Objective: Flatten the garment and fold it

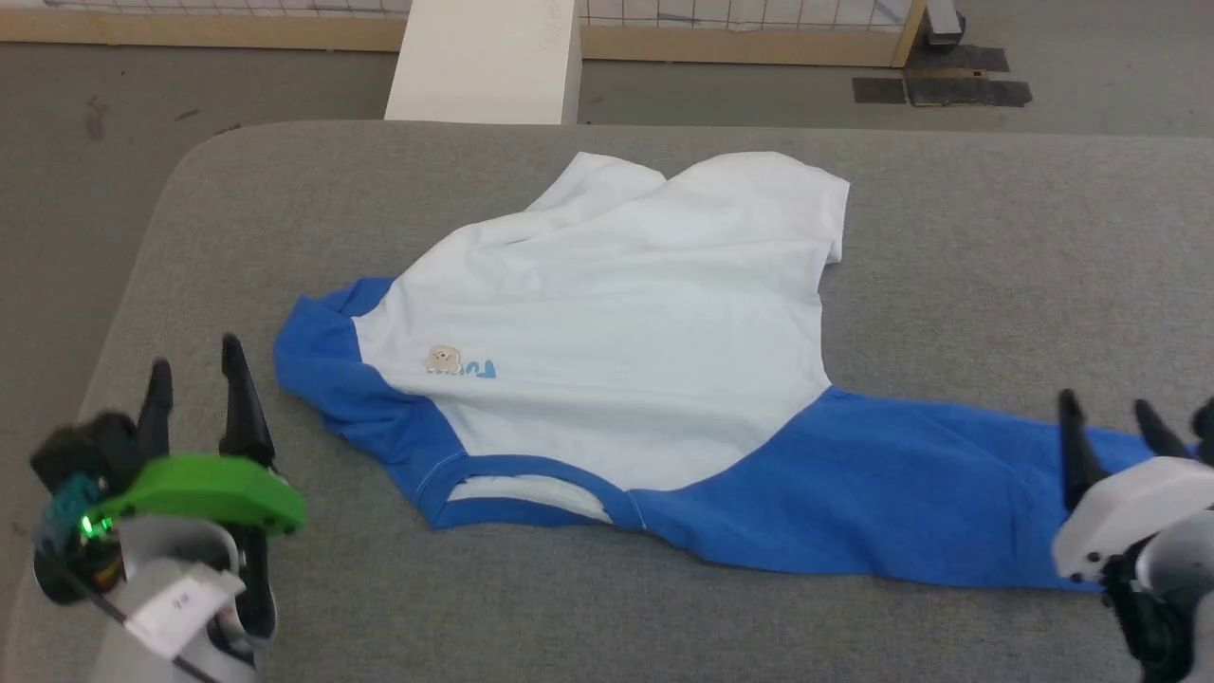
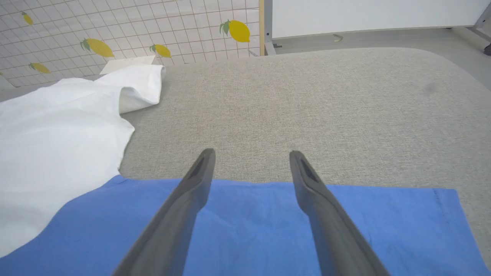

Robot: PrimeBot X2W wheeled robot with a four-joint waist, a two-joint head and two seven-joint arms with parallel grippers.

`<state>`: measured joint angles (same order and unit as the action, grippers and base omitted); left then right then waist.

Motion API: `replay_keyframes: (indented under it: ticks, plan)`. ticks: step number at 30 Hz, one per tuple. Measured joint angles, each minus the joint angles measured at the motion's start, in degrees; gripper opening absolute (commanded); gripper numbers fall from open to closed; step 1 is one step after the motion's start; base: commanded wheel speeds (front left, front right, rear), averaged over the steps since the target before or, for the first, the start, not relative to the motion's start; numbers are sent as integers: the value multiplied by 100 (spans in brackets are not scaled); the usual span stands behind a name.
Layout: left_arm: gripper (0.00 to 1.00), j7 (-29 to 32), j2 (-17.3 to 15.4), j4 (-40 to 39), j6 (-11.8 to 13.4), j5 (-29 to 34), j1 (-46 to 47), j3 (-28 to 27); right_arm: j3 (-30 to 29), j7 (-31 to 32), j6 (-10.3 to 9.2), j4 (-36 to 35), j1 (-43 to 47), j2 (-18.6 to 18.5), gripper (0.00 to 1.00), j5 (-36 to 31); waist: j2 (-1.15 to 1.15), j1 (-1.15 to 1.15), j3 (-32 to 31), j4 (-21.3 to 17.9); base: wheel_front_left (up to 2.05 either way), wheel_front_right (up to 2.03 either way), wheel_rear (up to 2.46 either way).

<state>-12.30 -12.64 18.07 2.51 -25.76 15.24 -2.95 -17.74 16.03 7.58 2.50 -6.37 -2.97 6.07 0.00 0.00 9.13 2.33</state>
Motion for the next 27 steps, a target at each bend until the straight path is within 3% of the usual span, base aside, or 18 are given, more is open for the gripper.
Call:
replay_keyframes:
  ticks: [7, 14, 21, 27]
  plan:
    - [100, -148, 210, -276, 7, -8, -592, -30, 1648, 1025, 0, -211, 378, -67, 100, -227, 0, 0, 6, 125, 0, 0, 0]
    - [100, -137, 321, -355, 13, -9, -643, 53, 3189, 1997, 0, -274, 512, -719, 100, -132, 0, 0, 16, 171, 0, 0, 0]
    - [100, -132, 321, -309, 4, -42, -643, 109, 3952, 1933, 0, -27, 219, -968, 100, -77, 0, 0, 77, 144, 0, 0, 0]
    - [100, -132, 322, -212, -23, -53, -631, 158, 4083, 1600, 0, 568, -149, -865, 100, -331, 0, 0, 145, 164, 0, 0, 0]
